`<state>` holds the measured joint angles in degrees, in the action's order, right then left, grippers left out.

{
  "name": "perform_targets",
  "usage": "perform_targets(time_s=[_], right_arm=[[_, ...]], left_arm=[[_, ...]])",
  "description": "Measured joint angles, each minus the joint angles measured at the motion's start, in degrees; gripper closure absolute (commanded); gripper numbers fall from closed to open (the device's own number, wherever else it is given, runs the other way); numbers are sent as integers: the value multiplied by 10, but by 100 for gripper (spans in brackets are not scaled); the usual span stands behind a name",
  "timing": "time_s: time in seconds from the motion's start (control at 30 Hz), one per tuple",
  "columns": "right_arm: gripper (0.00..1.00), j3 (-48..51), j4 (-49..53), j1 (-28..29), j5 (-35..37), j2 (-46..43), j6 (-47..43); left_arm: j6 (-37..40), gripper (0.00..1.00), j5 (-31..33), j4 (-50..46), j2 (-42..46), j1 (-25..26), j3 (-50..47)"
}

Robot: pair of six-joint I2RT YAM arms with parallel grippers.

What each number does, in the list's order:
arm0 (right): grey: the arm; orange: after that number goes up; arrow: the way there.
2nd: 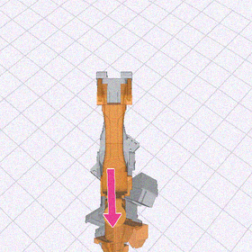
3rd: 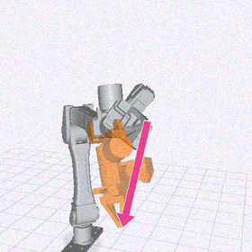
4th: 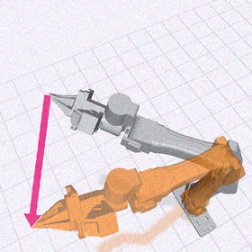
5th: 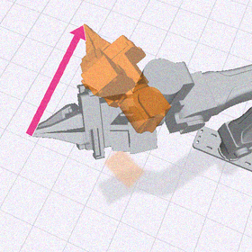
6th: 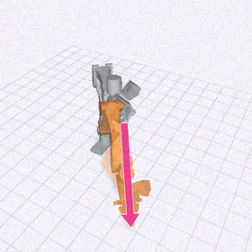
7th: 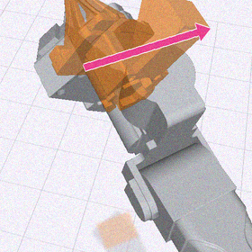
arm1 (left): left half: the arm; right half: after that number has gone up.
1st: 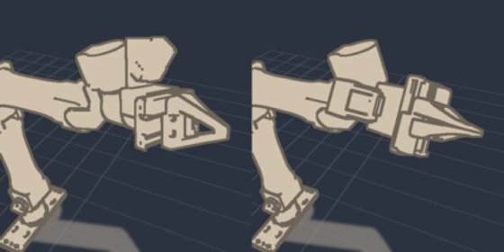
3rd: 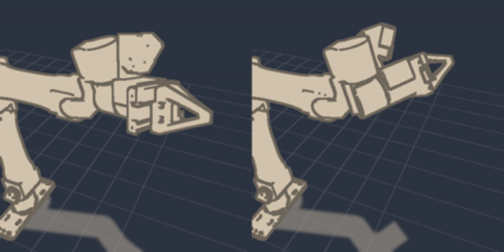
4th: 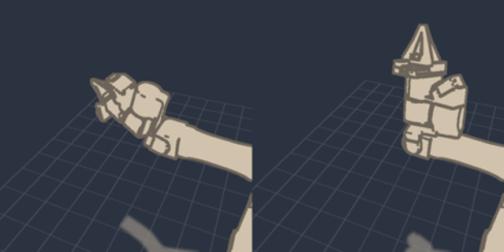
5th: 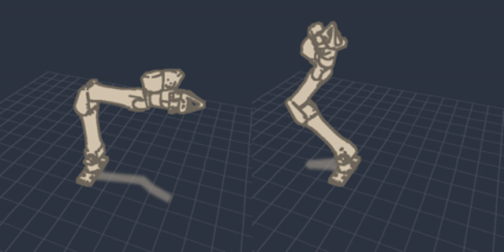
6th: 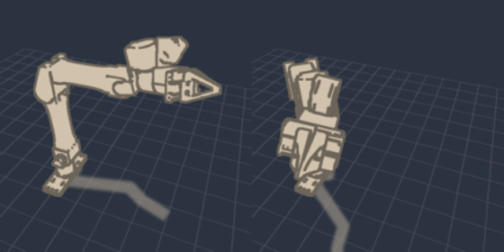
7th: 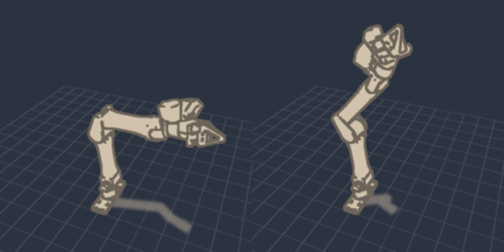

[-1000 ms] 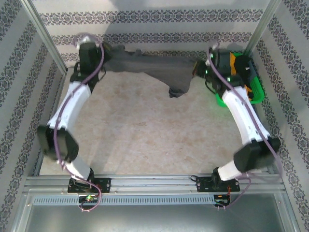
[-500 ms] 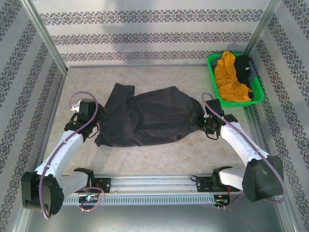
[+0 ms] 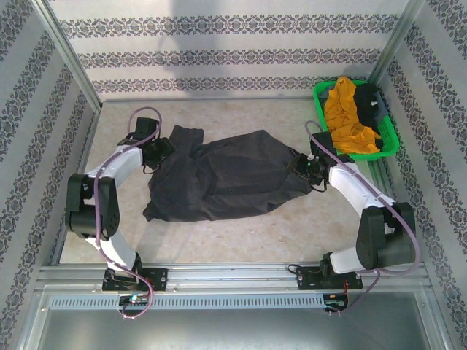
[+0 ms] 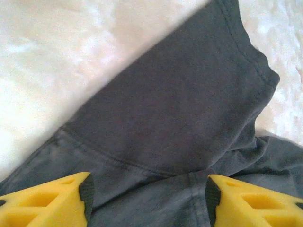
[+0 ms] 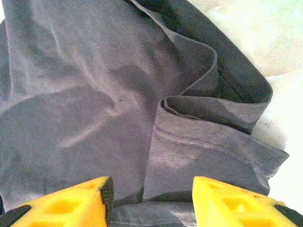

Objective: Fold and stack the t-shirts

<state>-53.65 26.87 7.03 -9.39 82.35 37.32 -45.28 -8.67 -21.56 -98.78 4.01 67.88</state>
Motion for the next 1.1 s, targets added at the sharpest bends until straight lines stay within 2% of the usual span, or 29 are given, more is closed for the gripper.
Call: perform_targets(time_s=[0.27, 0.47, 0.8, 0.97, 1.1], right_arm=[[51, -7, -1, -2, -19, 46, -6], [51, -17, 1, -10, -18, 69, -9], [55, -124, -5, 7, 5, 193, -28], [63, -180, 1, 34, 17, 273, -35], [63, -228, 27, 42, 25, 315, -34]], left_arm=[[68, 30, -14, -15, -77, 50, 64], [78, 25, 32, -49, -106, 60, 73], [55, 36, 44, -83, -141, 25, 78], [41, 37, 22, -87, -154, 2, 97], [36, 36, -6, -83, -172, -35, 123]])
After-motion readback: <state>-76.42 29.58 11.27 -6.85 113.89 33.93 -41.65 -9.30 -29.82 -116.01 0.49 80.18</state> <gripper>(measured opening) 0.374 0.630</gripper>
